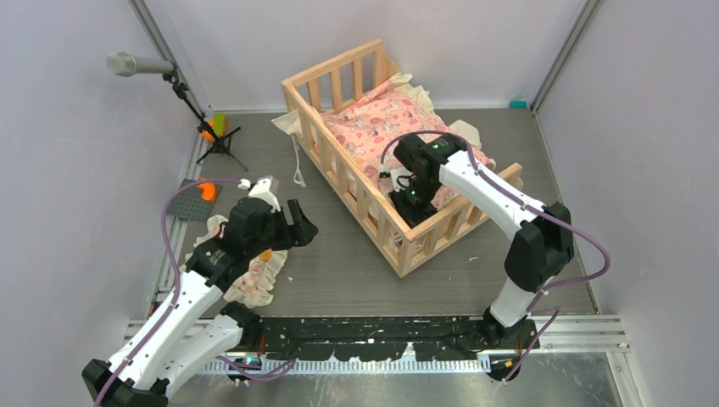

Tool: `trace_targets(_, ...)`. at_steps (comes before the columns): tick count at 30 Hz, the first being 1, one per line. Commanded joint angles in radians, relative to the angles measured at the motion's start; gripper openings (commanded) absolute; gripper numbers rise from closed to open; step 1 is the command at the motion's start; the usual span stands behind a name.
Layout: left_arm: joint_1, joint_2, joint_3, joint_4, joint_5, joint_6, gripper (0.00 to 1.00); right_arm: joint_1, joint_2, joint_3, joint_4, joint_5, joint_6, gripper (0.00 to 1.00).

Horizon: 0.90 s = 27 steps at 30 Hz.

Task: Set up the pet bed
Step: Cross the ropes on the bed frame.

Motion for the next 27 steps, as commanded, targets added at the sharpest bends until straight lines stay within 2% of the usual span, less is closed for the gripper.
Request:
trace_targets(1, -0.003, -0.010, 0.015, 0.047, 0.016, -0.017, 0.77, 0.005, -0.093, 0.091, 0.009, 0.065, 0.033, 0.00)
trace_targets(8, -0.003, -0.026, 0.045, 0.043, 0.016, -0.007, 0.77, 0.004, -0.158, 0.167, 0.053, 0.186, 0.102, 0.00)
trace_targets(13, -0.002, -0.054, 0.055, 0.083, 0.083, 0.021, 0.77, 0.003, -0.203, 0.199, 0.104, 0.198, 0.147, 0.00)
trace_targets(23, -0.003, -0.127, -0.005, 0.285, 0.258, 0.025, 0.72, 0.002, -0.210, 0.238, 0.178, 0.026, 0.212, 0.00)
trace_targets(27, -0.004, -0.121, -0.012, 0.336, 0.318, 0.032, 0.64, 0.002, -0.214, 0.268, 0.162, -0.039, 0.211, 0.00)
